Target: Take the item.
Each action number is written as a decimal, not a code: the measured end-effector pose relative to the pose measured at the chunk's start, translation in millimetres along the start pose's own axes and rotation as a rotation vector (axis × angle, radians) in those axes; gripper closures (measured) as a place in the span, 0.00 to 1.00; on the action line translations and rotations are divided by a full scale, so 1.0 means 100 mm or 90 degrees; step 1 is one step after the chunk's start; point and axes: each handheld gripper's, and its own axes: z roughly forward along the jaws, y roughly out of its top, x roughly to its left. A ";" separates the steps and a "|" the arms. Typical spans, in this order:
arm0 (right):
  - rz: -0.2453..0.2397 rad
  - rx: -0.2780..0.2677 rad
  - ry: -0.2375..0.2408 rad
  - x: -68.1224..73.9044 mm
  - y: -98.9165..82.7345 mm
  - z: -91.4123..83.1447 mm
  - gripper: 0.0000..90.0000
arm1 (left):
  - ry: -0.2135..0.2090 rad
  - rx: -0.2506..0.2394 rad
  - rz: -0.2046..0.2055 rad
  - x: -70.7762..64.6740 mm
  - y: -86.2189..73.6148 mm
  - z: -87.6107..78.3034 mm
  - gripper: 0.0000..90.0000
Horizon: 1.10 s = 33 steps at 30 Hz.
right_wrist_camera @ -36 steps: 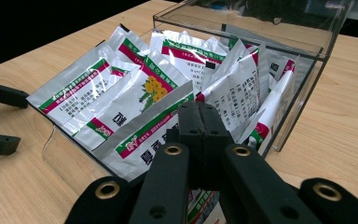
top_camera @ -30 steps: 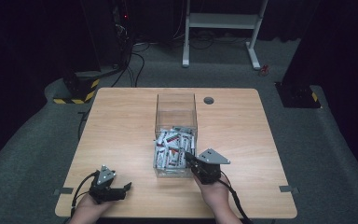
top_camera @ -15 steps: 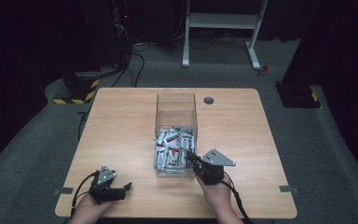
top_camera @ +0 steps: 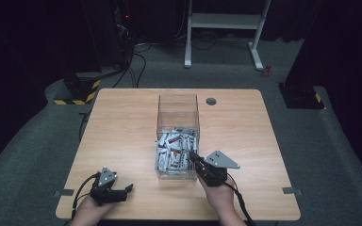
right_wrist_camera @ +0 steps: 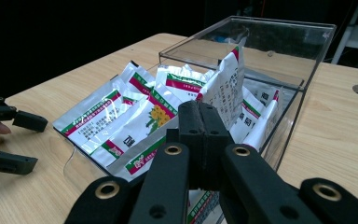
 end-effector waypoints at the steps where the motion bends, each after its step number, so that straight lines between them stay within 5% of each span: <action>1: -0.002 -0.002 0.000 0.00 0.00 0.00 1.00 | 0.000 0.000 0.000 0.00 0.00 0.00 0.17; 33: -0.010 -0.051 0.009 0.02 0.12 -0.16 1.00 | 0.003 0.000 -0.003 0.00 0.00 0.00 0.17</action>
